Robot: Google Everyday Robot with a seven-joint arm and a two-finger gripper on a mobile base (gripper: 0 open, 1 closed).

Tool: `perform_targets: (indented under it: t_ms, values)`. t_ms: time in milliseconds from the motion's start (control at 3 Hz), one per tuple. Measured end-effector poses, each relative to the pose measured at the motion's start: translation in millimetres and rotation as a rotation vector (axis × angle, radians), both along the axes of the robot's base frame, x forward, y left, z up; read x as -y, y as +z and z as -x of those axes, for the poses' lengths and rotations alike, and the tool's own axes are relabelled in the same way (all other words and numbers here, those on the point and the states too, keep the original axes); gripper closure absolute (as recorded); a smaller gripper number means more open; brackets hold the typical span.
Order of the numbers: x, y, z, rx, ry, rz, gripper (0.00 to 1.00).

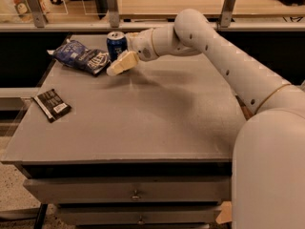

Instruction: Move pepsi can near blue chip bag

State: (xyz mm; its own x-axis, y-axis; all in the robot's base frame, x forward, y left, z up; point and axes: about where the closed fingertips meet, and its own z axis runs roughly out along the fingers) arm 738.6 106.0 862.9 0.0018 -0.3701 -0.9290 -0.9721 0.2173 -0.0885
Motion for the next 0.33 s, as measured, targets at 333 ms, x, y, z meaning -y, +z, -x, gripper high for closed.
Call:
perform_targets:
  t_ms: [333]
  values:
    - [5.1,-2.8,-1.4,-0.012,-0.011,0.01,0.0]
